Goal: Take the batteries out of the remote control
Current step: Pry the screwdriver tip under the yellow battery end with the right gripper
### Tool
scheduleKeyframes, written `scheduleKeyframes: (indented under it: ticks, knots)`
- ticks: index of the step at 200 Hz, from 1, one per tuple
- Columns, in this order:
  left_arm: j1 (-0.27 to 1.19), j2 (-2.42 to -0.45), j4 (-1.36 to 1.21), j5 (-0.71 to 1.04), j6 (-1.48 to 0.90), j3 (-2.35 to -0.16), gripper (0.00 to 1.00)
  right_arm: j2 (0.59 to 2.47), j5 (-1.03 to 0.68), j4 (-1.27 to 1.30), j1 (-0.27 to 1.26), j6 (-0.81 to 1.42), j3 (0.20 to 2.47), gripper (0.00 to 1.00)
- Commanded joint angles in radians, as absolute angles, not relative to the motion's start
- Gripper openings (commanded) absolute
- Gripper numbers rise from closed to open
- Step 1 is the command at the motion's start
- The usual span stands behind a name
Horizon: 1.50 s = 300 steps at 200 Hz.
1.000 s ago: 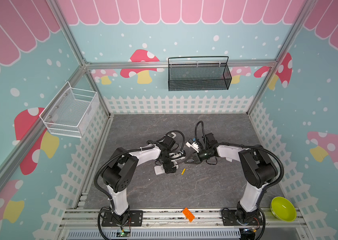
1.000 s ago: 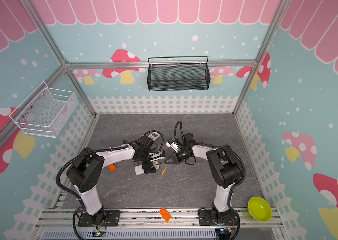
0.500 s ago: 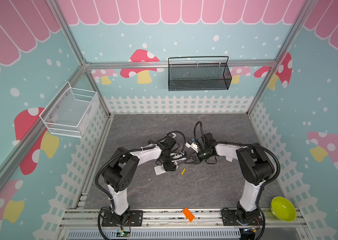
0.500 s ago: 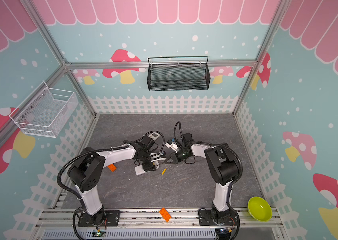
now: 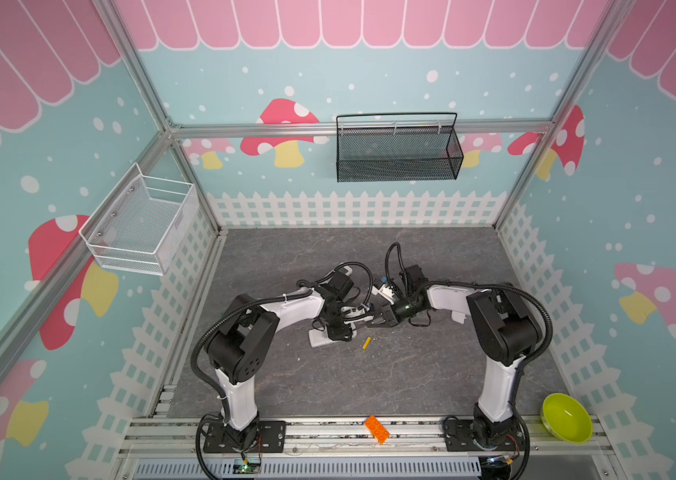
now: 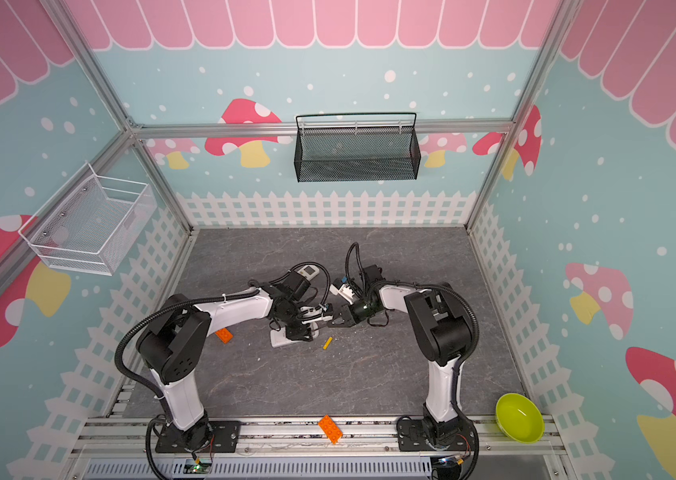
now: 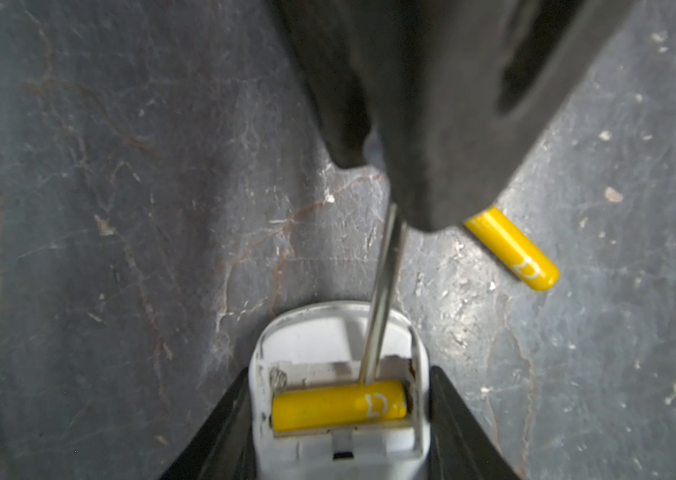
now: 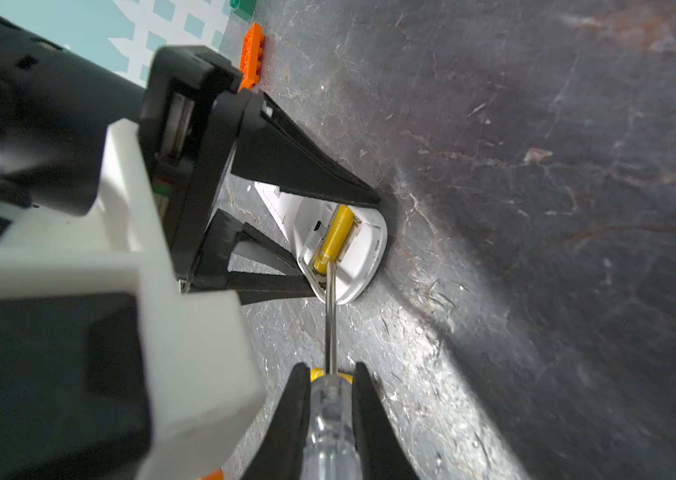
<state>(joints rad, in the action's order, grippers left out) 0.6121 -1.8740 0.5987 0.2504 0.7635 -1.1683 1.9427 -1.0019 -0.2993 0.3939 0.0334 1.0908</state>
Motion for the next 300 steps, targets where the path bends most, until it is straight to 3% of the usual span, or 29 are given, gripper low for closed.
scheduleKeyframes:
  ticks: [1, 78, 171, 300]
  knots:
    - [0.624, -1.910, 0.644, 0.250, 0.794, -1.154, 0.37, 1.970, -1.013, -0.279, 0.396, 0.032, 1.086, 0.00]
    - [0.608, -1.930, 0.666, 0.266, 0.798, -1.187, 0.34, 1.952, -0.967, -0.265, 0.390, 0.055, 1.056, 0.00]
    - [0.632, -1.905, 0.664, 0.259, 0.813, -1.176, 0.37, 1.856, -0.909, -0.255, 0.380, 0.086, 1.007, 0.00]
    - [0.627, -1.914, 0.667, 0.260, 0.808, -1.181, 0.35, 1.960, -0.874, -0.272, 0.400, 0.136, 1.094, 0.00]
